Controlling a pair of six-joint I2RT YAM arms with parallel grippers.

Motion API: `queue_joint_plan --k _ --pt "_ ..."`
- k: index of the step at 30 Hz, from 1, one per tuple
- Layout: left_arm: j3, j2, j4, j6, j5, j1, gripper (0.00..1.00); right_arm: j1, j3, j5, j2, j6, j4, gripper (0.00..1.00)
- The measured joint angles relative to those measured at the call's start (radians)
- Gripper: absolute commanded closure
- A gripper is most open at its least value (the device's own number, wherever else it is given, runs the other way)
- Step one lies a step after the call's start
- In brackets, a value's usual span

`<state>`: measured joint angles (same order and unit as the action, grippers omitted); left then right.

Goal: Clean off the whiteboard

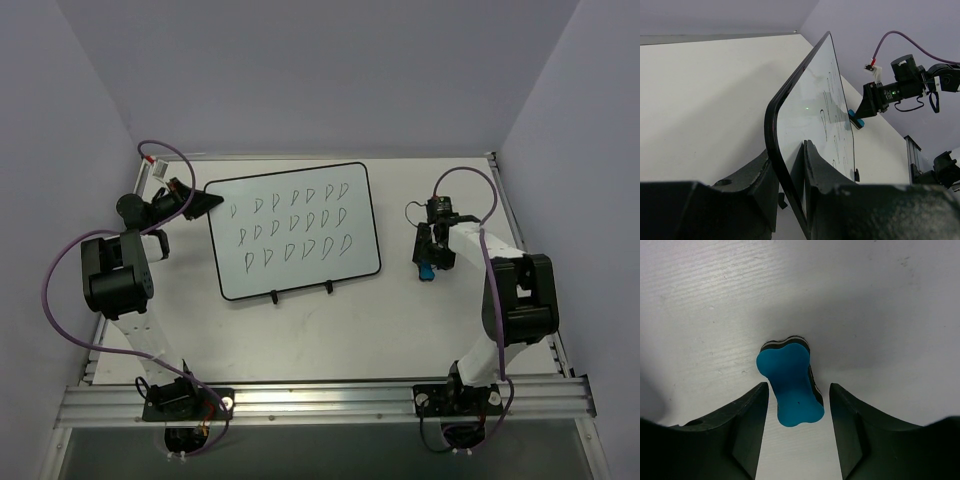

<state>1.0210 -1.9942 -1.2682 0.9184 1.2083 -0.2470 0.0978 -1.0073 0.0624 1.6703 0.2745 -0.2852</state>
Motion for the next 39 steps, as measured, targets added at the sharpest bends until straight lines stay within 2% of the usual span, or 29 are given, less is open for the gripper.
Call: queue_joint_plan --k 9,12,18,25,27,28,32,36,39 --pt "0.0 0.0 0.0 0.0 0.0 0.0 0.98 0.024 0.0 0.001 0.03 -0.003 0.006 0.52" --pt "0.0 0.0 0.0 0.0 0.0 0.0 0.98 0.042 0.0 0.001 0.03 -0.005 0.008 0.6" --pt "0.0 0.0 0.0 0.0 0.0 0.0 0.98 0.058 0.001 0.017 0.03 -0.007 0.013 0.6" --pt "0.0 0.0 -0.001 0.0 0.0 0.0 0.98 0.061 0.001 0.027 0.03 -0.009 0.013 0.76" --pt "0.0 0.0 -0.001 0.0 0.0 0.0 0.98 0.061 0.001 0.027 0.03 -0.011 0.013 0.76" --pt "0.0 0.0 -0.001 0.0 0.0 0.0 0.98 0.061 0.001 0.028 0.03 -0.011 0.013 0.83" --pt "0.0 0.0 -0.001 0.0 0.0 0.0 0.98 0.061 0.001 0.027 0.03 -0.013 0.013 0.97" --pt "0.0 0.0 -0.001 0.0 0.0 0.0 0.98 0.076 0.001 0.035 0.004 -0.012 0.011 0.98" --pt "0.0 0.0 -0.001 0.0 0.0 0.0 0.98 0.138 -0.018 0.072 -0.062 0.0 -0.003 0.98"
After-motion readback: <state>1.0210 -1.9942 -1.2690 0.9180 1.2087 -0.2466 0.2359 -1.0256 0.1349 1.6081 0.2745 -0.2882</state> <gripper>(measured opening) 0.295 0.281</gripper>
